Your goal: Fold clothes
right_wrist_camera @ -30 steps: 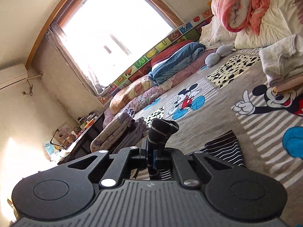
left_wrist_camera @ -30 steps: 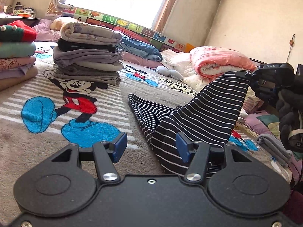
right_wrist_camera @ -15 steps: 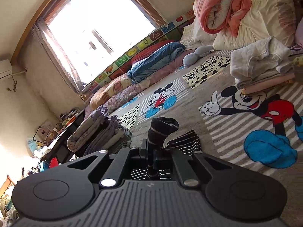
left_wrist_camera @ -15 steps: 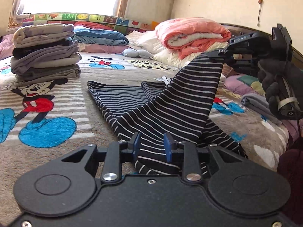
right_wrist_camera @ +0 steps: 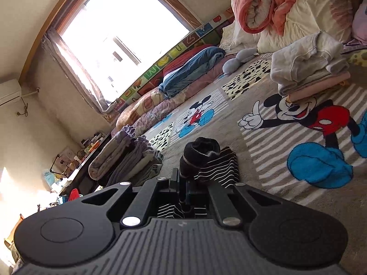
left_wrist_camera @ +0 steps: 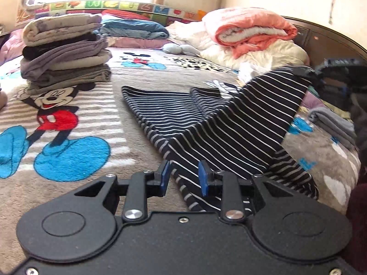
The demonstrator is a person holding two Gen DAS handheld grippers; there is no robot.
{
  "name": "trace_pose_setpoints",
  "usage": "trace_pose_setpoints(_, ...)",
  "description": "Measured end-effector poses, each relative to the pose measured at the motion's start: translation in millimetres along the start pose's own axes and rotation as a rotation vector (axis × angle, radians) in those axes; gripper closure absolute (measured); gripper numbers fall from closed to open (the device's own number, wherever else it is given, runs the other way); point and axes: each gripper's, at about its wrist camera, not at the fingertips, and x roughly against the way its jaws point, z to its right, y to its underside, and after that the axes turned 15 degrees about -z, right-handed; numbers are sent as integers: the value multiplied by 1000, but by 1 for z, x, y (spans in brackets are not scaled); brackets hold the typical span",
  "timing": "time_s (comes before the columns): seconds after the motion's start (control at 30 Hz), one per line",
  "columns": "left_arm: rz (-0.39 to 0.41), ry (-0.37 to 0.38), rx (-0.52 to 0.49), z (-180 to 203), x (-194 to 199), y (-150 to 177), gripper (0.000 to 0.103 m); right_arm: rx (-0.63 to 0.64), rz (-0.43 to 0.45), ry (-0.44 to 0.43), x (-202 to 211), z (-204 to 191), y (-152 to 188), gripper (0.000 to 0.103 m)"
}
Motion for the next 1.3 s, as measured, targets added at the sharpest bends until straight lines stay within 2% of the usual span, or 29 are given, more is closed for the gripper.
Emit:
trace_pose_setpoints(0.2, 41, -63, 138, -24, -5, -21, 77, -65, 14, -101, 22, 12, 11, 96)
trace_pose_setpoints(0.5, 45, -97, 227, -46, -36, -48, 77, -237, 83, -201, 65, 58, 53, 96)
trace_pose_setpoints(0.63, 38, -120, 181, -45, -55, -62, 77, -354, 93, -225, 67, 93, 81, 96)
trace_pose_setpoints(0.83, 49, -89, 150, -53, -76, -86, 77, -397, 80, -203, 65, 122, 105, 96)
trace_pose_setpoints(0.97, 28, -88, 90, -55, -103, -107, 77, -349, 70, -209, 57, 119, 102, 96)
trace_pose_setpoints(1.07, -19, -30, 34, -54, -121, -119, 77, -370, 78, -218, 56, 125, 102, 96)
trace_pose_setpoints(1.13, -60, -5, -58, -44, -135, -125, 77, -402, 98, -242, 59, 131, 102, 96)
trace_pose_setpoints(1.2, -78, -22, -144, -32, -141, -125, 77, -415, 93, -261, 57, 135, 102, 96)
trace_pose_setpoints(1.3, -64, -23, -139, -34, -138, -129, 77, -377, 50, -267, 45, 130, 102, 96)
